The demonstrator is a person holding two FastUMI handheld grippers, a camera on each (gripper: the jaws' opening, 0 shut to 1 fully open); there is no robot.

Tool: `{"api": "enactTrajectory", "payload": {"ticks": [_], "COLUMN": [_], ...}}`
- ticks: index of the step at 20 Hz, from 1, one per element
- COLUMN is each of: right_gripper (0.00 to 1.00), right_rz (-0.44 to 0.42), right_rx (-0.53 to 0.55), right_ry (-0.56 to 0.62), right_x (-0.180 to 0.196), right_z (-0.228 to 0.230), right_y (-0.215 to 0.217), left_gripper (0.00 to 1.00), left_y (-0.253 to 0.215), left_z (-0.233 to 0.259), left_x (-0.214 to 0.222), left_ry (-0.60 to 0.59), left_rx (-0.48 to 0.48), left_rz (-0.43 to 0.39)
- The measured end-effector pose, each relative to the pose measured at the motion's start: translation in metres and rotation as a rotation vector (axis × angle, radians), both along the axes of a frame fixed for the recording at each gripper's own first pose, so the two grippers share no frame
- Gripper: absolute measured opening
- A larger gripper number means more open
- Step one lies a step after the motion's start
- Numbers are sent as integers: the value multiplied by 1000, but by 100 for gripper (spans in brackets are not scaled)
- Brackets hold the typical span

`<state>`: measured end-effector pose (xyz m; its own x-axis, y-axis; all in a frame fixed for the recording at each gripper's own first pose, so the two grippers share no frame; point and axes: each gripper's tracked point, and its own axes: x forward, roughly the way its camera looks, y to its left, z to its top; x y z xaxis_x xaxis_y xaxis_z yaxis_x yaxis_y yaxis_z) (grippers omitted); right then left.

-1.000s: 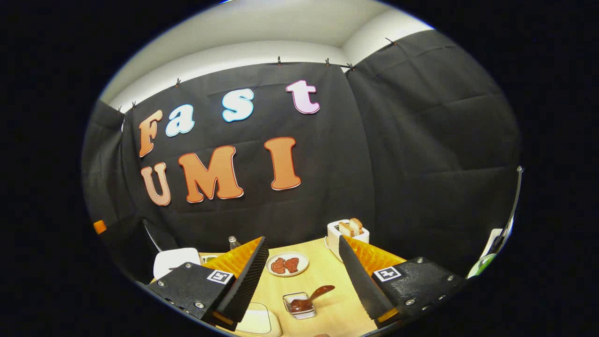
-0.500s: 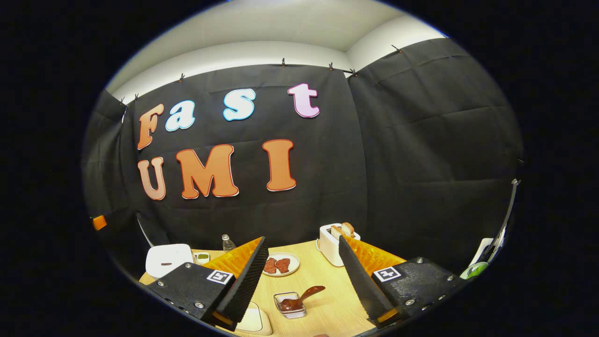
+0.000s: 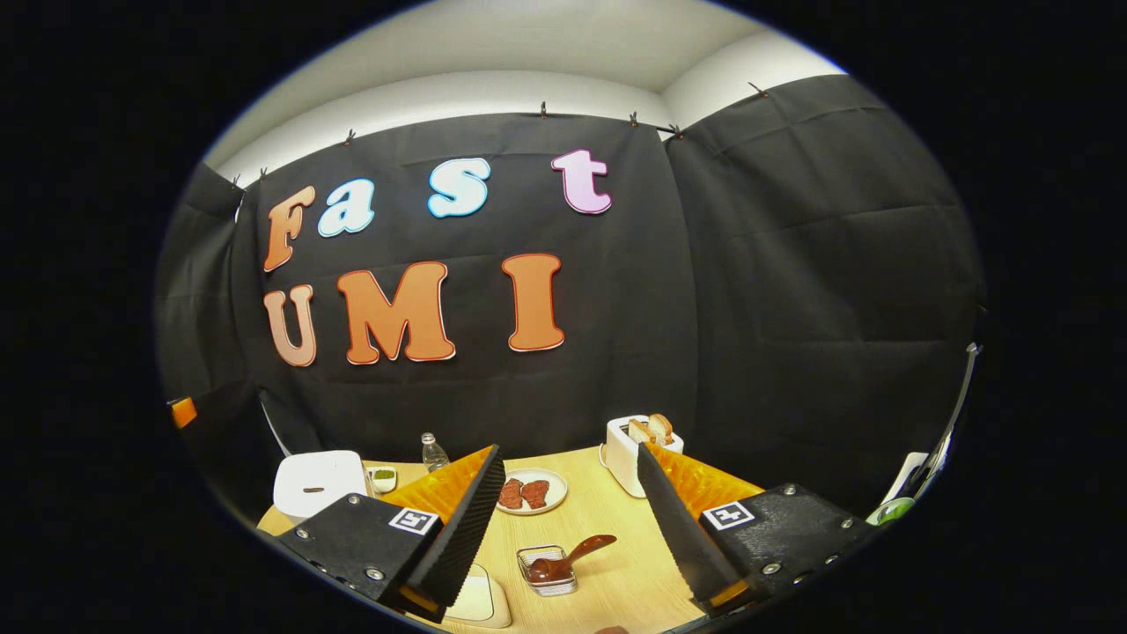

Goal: Close the left gripper, press the button to open the rice cooker; take a wooden spoon from the chopstick holder with the right hand, scoop a spoonful of rice and pour it into the rice cooker, then put the wooden spoon back into the chopstick holder.

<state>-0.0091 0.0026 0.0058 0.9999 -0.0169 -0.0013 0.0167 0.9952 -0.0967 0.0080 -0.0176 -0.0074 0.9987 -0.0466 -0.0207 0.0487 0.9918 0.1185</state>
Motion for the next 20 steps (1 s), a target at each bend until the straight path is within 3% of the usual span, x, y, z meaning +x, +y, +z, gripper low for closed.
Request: {"api": "enactTrajectory", "payload": {"ticks": [3,5,6,8,10,11,13,20], "right_gripper": [94,94,99,94,94,99,94,94], "right_rz": [10,6,5,6,3,-2,-12,-44], "right_rx": [4,6,6,6,2,-4,-13,-16], "right_ry": [6,2,4,11,11,9,8,16], "right_x": [0,0,-1,0,-2,-2,-3,-4], "right_z": [-2,-2,-3,-5,-5,-5,-5,-7], "right_y": [2,1,0,0,-2,-4,-8,-24], "left_gripper": [14,12,12,8,2,4,4,4], "left_y": [-1,-4,-5,-1,-7,-9,-9,-39], "left_z": [2,-1,-3,-9,-13,-18,-30,-79], "left_x": [-2,-3,-3,6,6,10,21,80], "left_ry": [2,10,18,35,58,73,99,193], "left_rx": [7,-1,-4,-16,-67,-74,-55,0], "left_rz": [0,-16,-24,9,-33,-44,-47,-84]}}
